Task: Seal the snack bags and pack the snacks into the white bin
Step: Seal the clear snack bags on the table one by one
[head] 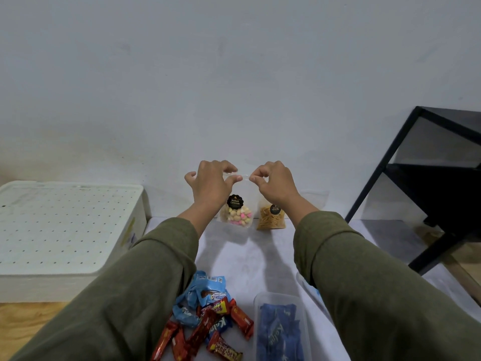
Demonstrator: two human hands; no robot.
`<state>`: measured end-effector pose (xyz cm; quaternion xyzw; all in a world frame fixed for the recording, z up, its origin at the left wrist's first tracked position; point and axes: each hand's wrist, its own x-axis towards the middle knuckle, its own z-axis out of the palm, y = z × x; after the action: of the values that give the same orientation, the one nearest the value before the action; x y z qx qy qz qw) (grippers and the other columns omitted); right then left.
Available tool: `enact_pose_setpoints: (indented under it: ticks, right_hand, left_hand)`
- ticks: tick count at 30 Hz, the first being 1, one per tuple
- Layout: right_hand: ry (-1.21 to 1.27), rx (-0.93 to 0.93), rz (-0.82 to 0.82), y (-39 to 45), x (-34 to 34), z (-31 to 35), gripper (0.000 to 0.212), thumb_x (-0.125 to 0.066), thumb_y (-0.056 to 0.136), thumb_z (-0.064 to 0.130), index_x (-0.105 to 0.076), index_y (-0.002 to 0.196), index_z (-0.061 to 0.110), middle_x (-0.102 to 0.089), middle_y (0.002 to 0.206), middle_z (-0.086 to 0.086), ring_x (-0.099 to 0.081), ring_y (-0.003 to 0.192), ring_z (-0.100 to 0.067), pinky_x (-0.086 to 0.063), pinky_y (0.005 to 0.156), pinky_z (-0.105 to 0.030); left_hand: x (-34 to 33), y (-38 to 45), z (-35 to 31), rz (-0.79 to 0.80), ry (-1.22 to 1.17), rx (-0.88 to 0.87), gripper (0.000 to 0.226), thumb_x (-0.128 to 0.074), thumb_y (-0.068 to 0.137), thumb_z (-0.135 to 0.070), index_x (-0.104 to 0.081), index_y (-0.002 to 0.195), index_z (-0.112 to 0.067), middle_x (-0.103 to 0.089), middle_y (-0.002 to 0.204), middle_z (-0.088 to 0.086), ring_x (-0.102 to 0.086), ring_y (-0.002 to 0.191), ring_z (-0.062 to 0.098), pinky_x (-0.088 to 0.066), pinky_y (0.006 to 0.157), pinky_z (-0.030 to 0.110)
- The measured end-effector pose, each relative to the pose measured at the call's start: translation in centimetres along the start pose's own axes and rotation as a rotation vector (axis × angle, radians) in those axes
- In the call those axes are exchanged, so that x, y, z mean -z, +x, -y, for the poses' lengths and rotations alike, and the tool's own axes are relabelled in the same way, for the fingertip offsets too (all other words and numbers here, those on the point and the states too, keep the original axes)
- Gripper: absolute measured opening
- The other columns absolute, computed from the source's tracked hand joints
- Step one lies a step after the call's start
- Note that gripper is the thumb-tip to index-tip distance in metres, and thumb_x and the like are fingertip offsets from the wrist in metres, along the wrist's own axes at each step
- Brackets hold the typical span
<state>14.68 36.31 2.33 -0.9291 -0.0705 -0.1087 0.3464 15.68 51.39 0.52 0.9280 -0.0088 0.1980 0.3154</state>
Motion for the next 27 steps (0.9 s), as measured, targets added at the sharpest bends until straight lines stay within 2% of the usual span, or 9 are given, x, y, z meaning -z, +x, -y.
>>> enact_pose_setpoints:
  ticks: [3,6,11,14,17,20,22,24,27]
  right_hand:
    - [0.008,-0.031,-0.045,-0.1,-0.3,-0.1,0.014,-0.055,0.091,0.015,-0.067,0.087,0.008,-0.052,0.09,0.002,-0.046,0.099,-0.015,-0.031,0.079,-0.022]
    - [0.023,-0.04,-0.077,-0.1,-0.4,-0.4,0.013,-0.055,0.091,0.013,-0.064,0.084,0.007,-0.054,0.09,0.001,-0.044,0.094,-0.013,-0.03,0.076,-0.021]
    - [0.036,-0.029,-0.092,-0.2,-0.3,-1.0,0.013,-0.056,0.088,0.01,-0.064,0.081,0.005,-0.056,0.086,-0.001,-0.049,0.094,-0.017,-0.032,0.075,-0.024]
    - [0.048,-0.032,-0.065,-0.5,-0.1,-1.5,0.012,-0.058,0.088,0.012,-0.064,0.08,0.007,-0.062,0.092,-0.005,-0.05,0.095,-0.017,-0.033,0.078,-0.023]
    - [0.036,-0.036,-0.015,-0.7,0.2,-1.9,0.011,-0.061,0.088,0.014,-0.067,0.08,0.009,-0.064,0.095,-0.006,-0.051,0.095,-0.017,-0.034,0.08,-0.022]
    - [0.088,-0.074,0.009,-0.9,0.4,-2.2,0.008,-0.066,0.085,0.016,-0.069,0.08,0.01,-0.065,0.096,-0.007,-0.056,0.091,-0.017,-0.04,0.078,-0.024]
    - [0.115,-0.086,0.012,-0.8,0.4,-2.4,0.007,-0.071,0.081,0.02,-0.069,0.083,0.013,-0.065,0.093,-0.004,-0.058,0.087,-0.017,-0.044,0.078,-0.025]
    - [0.144,-0.105,0.008,-0.6,0.2,-2.3,0.02,-0.075,0.077,0.026,-0.07,0.092,0.014,-0.062,0.09,0.0,-0.056,0.082,-0.013,-0.042,0.076,-0.022]
    - [0.163,-0.127,-0.006,-0.3,0.0,-2.2,0.022,-0.075,0.078,0.028,-0.07,0.094,0.014,-0.063,0.088,0.002,-0.054,0.077,-0.01,-0.04,0.068,-0.017]
  left_hand:
    - [-0.3,-0.3,-0.5,0.0,0.096,0.13,0.033,-0.058,0.082,-0.059,-0.062,0.104,-0.034,-0.057,0.108,-0.004,-0.044,0.115,0.017,-0.026,0.08,0.038]
    - [-0.7,-0.4,-0.9,0.067,0.081,0.226,0.038,-0.048,0.087,-0.061,-0.061,0.107,-0.032,-0.06,0.112,-0.001,-0.051,0.111,0.022,-0.025,0.081,0.038]
    - [-1.4,0.2,-1.3,0.197,-0.307,0.341,0.027,-0.054,0.088,-0.049,-0.058,0.093,-0.023,-0.065,0.112,-0.002,-0.055,0.113,0.022,-0.044,0.095,0.038]
    - [-1.5,0.4,-1.5,0.244,-0.595,0.481,0.017,-0.066,0.082,-0.039,-0.059,0.079,-0.023,-0.071,0.094,-0.003,-0.064,0.103,0.017,-0.051,0.089,0.034]
    - [-1.8,0.5,-1.5,0.259,-0.784,0.584,0.013,-0.073,0.077,-0.02,-0.066,0.087,-0.017,-0.072,0.087,0.003,-0.067,0.084,0.013,-0.053,0.084,0.029]
    - [-1.7,0.4,-1.6,0.256,-0.808,0.575,0.017,-0.071,0.075,-0.011,-0.065,0.084,-0.024,-0.069,0.086,0.007,-0.064,0.073,0.012,-0.047,0.069,0.025]
    - [-1.6,0.4,-1.5,0.237,-0.786,0.549,0.016,-0.071,0.074,-0.015,-0.064,0.08,-0.028,-0.069,0.09,0.006,-0.066,0.082,0.015,-0.044,0.063,0.023]
    - [-1.3,0.3,-1.5,0.232,-0.761,0.518,0.014,-0.073,0.073,-0.021,-0.065,0.081,-0.029,-0.069,0.097,0.005,-0.067,0.092,0.017,-0.043,0.064,0.023]
    - [-1.2,0.2,-2.0,0.246,-0.705,0.459,0.013,-0.073,0.074,-0.026,-0.065,0.085,-0.029,-0.068,0.099,0.002,-0.064,0.093,0.016,-0.042,0.059,0.022]
